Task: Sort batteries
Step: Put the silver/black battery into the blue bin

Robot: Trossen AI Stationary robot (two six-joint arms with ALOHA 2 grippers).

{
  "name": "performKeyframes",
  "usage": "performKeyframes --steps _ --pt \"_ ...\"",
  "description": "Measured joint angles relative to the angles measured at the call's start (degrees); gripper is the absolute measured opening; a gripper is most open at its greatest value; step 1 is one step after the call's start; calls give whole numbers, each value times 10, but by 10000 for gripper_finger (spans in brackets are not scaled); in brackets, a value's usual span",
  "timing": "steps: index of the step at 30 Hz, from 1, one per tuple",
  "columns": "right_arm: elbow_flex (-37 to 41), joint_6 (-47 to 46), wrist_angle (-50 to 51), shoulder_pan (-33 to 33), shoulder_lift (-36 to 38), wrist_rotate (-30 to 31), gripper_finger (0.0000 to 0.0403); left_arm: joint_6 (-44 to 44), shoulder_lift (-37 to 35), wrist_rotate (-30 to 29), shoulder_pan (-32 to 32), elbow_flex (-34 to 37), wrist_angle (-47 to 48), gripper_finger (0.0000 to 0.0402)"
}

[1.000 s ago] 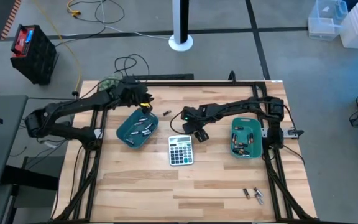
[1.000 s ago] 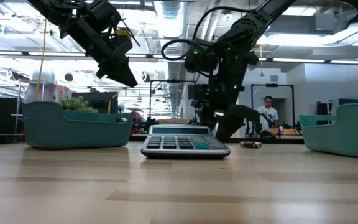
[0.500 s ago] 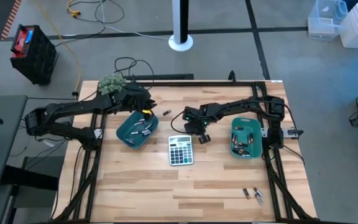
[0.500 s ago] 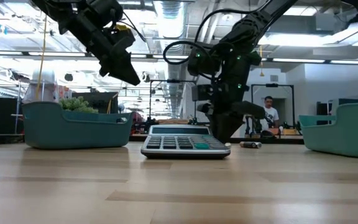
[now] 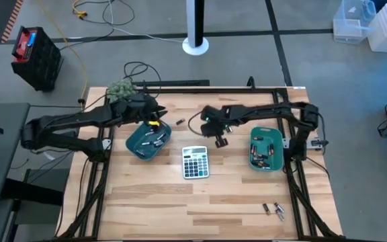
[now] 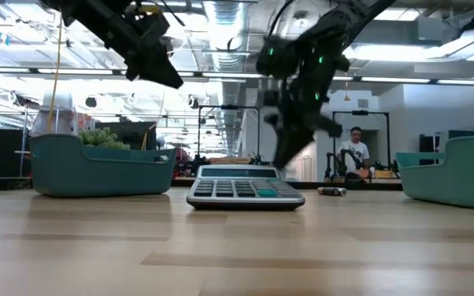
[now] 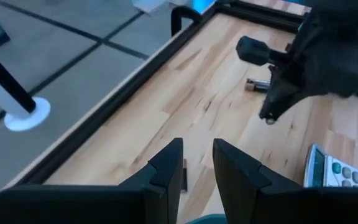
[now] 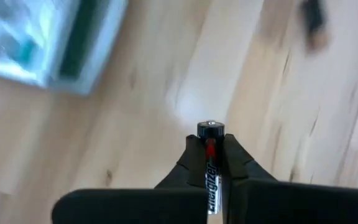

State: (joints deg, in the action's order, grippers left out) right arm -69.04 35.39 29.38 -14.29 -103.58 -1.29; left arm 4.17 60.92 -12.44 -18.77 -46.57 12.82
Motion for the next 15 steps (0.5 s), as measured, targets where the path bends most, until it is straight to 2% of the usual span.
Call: performKeyframes --steps 4,9,12,15 --pt "0 -10 -78 -10 26 -83 5 -8 -24 -25 24 0 6 83" --pt "-1 -74 -274 -12 24 -189 5 -24 -65 -93 68 0 7 83" --pt "-1 -127 -383 -4 -4 -215 5 -25 -88 -127 86 0 8 83" --pt "-20 -156 -438 7 -35 -226 5 -25 -106 -145 101 0 13 83"
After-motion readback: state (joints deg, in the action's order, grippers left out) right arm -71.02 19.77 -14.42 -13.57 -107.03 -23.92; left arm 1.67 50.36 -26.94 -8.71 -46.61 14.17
